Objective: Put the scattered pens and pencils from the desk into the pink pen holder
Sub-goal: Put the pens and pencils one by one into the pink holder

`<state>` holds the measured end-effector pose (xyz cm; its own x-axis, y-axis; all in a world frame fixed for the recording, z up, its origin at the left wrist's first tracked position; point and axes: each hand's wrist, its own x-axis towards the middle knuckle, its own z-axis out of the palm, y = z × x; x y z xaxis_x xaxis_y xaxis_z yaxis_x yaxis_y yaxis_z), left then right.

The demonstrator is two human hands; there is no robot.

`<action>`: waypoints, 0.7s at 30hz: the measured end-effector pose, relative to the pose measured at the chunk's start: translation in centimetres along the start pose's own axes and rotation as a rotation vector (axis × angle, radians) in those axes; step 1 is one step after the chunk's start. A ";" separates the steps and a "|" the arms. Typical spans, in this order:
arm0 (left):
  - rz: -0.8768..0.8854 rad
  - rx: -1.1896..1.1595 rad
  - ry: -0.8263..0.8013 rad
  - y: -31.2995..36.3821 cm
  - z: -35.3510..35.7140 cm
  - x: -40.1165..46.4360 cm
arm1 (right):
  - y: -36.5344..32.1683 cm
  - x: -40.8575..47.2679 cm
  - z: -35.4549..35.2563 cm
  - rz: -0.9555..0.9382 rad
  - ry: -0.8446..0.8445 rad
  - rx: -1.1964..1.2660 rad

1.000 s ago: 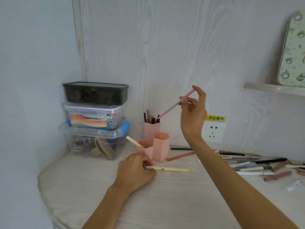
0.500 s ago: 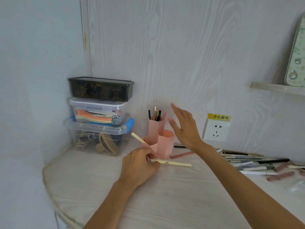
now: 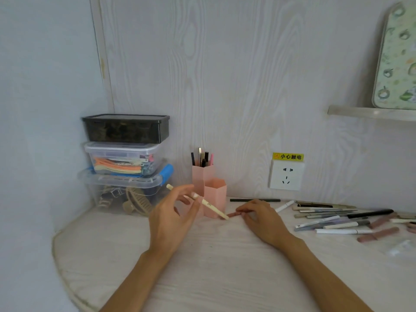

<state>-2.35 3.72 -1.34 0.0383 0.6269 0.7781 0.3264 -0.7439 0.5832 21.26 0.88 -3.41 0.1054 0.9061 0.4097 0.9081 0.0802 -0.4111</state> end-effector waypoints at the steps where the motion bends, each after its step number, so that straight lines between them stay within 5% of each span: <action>1: -0.012 -0.051 0.084 0.4 -0.1 0.0 | 0.1 -0.1 0.0 -0.001 0.005 0.015; 5: -0.009 -0.210 0.430 2.2 -1.6 1.6 | 0.3 0.1 0.0 -0.004 0.016 0.033; 9: 0.019 -0.192 0.569 2.5 -2.7 3.6 | 0.5 0.2 0.1 -0.004 0.013 0.017; 21: -0.179 0.137 0.269 -0.5 0.8 2.4 | 0.6 0.0 0.0 0.011 -0.005 0.045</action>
<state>-1.64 5.81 0.01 -0.2755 0.6472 0.7108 0.4303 -0.5782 0.6932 21.77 0.99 -3.67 0.1131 0.9089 0.4014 0.8877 0.0890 -0.4516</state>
